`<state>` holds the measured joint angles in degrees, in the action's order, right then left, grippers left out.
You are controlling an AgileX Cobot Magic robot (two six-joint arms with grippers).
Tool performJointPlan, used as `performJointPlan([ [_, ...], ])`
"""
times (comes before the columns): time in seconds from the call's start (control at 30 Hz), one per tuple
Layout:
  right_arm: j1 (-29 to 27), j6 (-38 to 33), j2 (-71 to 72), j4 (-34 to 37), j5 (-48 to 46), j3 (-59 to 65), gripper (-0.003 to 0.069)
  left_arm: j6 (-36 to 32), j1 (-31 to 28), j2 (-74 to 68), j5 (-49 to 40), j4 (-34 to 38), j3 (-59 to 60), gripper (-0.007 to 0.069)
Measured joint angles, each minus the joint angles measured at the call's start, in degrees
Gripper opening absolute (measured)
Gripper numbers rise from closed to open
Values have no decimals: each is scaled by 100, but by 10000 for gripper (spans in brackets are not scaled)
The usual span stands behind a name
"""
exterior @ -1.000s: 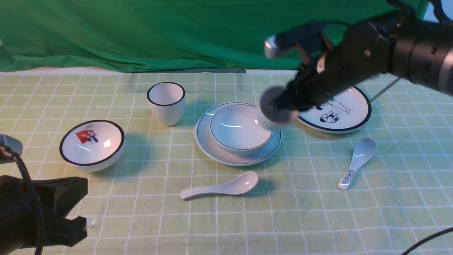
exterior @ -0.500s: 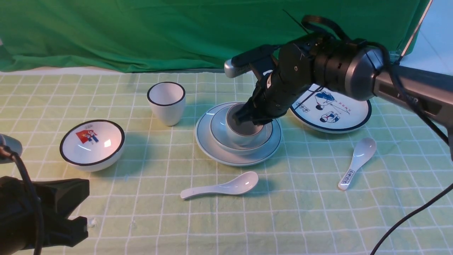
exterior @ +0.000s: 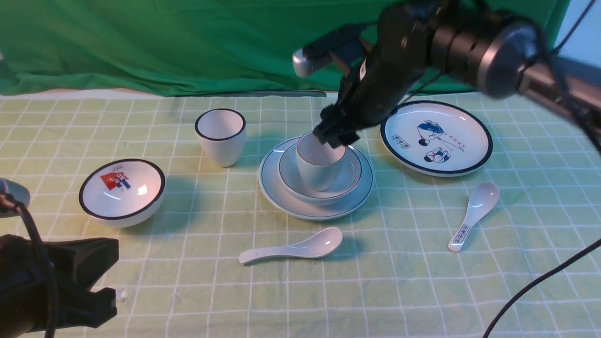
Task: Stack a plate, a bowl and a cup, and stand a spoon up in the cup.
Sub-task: Use the right arm to put the blue teacup into the blue rice bowl in the middle, then use the right arm to grab a blue soup spoon
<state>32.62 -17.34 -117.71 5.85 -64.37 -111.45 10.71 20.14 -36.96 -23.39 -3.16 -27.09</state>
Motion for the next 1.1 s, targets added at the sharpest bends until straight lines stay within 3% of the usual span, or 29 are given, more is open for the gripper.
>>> performJointPlan([
  [0.2,613,-1526,194,738,-480,67,464,0,0,0,0,27,0,20],
  [0.37,1127,-2486,-260,613,-544,642,464,0,0,0,-22,46,0,20],
  [0.53,1246,-2632,-770,242,-46,772,464,0,0,0,-22,49,0,20],
  [0.83,1432,-2674,-1094,193,672,772,462,0,0,0,-22,66,0,20],
  [0.9,1443,-2687,-1121,193,856,772,430,0,0,0,-22,66,0,20],
  [1.1,1443,-2649,-1125,193,1043,767,163,0,0,0,-22,66,0,20],
])
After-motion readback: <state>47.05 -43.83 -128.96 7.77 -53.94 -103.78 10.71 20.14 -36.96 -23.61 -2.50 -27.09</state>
